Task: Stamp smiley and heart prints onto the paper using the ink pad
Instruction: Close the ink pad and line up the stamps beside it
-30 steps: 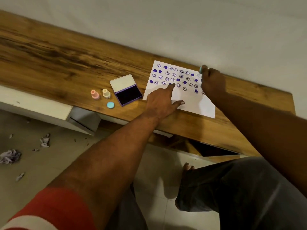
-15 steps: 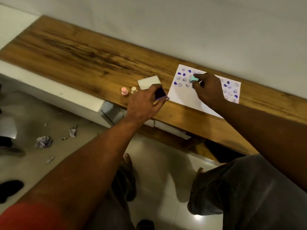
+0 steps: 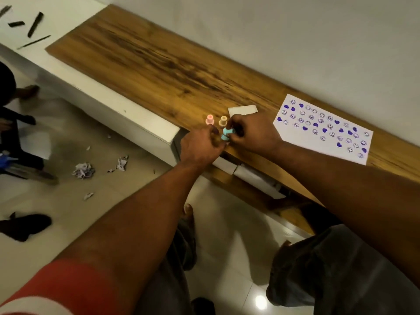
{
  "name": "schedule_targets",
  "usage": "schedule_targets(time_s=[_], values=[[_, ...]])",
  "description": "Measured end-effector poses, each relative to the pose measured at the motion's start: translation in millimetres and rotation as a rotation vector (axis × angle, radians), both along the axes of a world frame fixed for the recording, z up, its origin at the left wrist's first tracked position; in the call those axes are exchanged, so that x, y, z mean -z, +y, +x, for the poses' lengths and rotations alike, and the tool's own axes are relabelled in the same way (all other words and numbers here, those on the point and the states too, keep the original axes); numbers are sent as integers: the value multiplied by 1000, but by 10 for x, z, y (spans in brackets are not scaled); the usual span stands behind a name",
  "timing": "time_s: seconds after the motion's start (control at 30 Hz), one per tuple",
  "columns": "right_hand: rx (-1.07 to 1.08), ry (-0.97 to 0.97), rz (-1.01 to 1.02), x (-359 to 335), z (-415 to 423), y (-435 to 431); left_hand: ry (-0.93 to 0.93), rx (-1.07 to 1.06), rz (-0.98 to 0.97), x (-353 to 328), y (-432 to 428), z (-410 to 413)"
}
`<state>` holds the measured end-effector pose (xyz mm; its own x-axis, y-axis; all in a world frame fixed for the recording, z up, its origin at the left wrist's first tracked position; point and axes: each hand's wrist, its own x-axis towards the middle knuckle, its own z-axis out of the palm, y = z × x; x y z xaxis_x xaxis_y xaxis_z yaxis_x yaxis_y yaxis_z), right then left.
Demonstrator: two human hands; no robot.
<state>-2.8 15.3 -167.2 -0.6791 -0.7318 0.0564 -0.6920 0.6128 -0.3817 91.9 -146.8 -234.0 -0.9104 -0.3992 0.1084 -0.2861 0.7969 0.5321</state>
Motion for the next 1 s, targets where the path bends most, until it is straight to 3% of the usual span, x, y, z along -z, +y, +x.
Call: schedule_targets(time_s=[0.23,0.67,0.77,0.9,1.0], values=[[22,46,166,94,-55,-141,5,-10,92,67,93,-112],[98,218,470,23,-2,-509,-5,-5,90,151,121,-174],[142,192,422,-13,-21,-449,3,-6,99,151,118,-168],[267,223,199,-107,-223,-195,53,-12,83,177,48,-109],[283,98,138,-95,-529,3,49,-20,63,137,-22,-71]])
